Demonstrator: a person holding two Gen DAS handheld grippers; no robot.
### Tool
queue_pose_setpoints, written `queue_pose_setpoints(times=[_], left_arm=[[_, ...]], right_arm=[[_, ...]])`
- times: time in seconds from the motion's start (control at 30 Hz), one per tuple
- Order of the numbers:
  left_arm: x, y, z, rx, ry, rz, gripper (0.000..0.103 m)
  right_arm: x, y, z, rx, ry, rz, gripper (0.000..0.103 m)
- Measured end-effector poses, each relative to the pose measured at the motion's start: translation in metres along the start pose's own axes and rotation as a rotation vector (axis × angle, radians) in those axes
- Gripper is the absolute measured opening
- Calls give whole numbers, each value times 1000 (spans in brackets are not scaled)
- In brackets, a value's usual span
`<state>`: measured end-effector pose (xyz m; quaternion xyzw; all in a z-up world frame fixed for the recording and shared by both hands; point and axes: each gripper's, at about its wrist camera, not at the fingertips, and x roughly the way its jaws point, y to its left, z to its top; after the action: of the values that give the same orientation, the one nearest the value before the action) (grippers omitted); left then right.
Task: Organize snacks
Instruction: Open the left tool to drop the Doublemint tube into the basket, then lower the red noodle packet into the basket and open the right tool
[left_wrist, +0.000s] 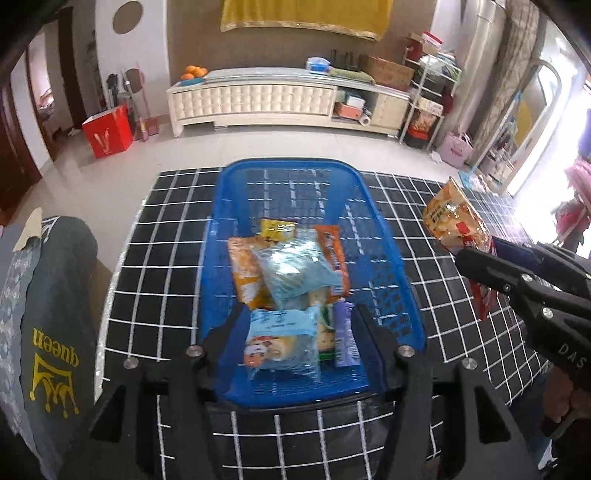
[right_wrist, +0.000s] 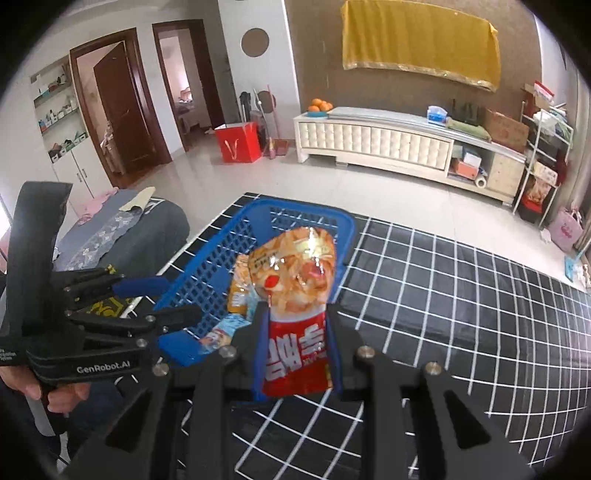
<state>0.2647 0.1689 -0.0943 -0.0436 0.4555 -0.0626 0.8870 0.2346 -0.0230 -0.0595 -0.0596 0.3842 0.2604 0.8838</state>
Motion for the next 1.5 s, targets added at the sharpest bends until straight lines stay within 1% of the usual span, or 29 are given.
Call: queue_pose_setpoints(times=[0.07, 0.13, 0.23, 0.3, 0.33, 0.43, 0.53, 0.6, 0.63, 0.73, 0.83, 0.87, 0.9, 0.93, 0.97, 1.0, 1.03, 1.1, 1.17, 1.3, 1.37, 1.4, 1.5], left_arm=[[-4, 10, -3, -17, -20, 10, 56], [-7, 20, -5, -28, -40, 24, 62], [-8, 37, -8, -54, -64, 11, 62], [-6, 46, -8, -67, -69, 12, 76], [-6, 49, -7, -66, -76, 21, 88], [-5, 56, -4, -61, -101, 52, 88], [-1, 70, 3, -86, -111, 56, 89], [2, 78, 9, -98, -114, 59, 101], [4, 82, 12, -101, -119, 64, 103], [12, 92, 21, -95, -118, 90, 103], [19, 98, 26, -96, -116, 94, 103], [20, 99, 27, -97, -116, 94, 103], [22, 99, 28, -97, -117, 96, 103], [22, 99, 27, -97, -118, 100, 103], [23, 99, 26, -97, -118, 105, 103], [24, 97, 24, -95, -116, 112, 103], [24, 95, 23, -91, -115, 118, 103], [22, 90, 18, -84, -119, 148, 103], [18, 86, 16, -78, -123, 153, 103], [2, 72, 6, -67, -149, 145, 103], [-10, 61, -1, -59, -165, 141, 103], [-16, 55, -5, -60, -172, 134, 103], [-37, 40, -16, -67, -215, 101, 103]], right_arm=[[6, 5, 4, 0, 12, 9, 32], [14, 12, 9, -4, 22, 15, 32], [22, 19, 14, -18, 26, 14, 32], [28, 23, 16, -26, 33, 19, 32], [31, 24, 17, -30, 39, 20, 32], [44, 28, 20, -37, 62, 22, 32], [58, 30, 25, -49, 85, 14, 33], [67, 29, 30, -53, 96, 10, 33], [73, 28, 32, -55, 99, 6, 33], [93, 26, 40, -61, 111, -10, 33], [117, 23, 50, -59, 138, -5, 34], [123, 23, 52, -68, 148, -3, 38], [131, 22, 54, -85, 167, -20, 49], [137, 22, 55, -102, 170, -52, 64], [139, 21, 56, -106, 162, -74, 72], [137, 19, 55, -101, 142, -99, 81], [131, 17, 53, -82, 117, -97, 85], [123, 16, 48, -61, 118, -69, 89], [111, 15, 42, -53, 127, -60, 89], [78, 16, 30, -41, 113, -67, 89], [56, 16, 23, -21, 92, -63, 89], [51, 16, 23, -14, 88, -65, 90], [19, 14, 15, 22, 49, -65, 90]])
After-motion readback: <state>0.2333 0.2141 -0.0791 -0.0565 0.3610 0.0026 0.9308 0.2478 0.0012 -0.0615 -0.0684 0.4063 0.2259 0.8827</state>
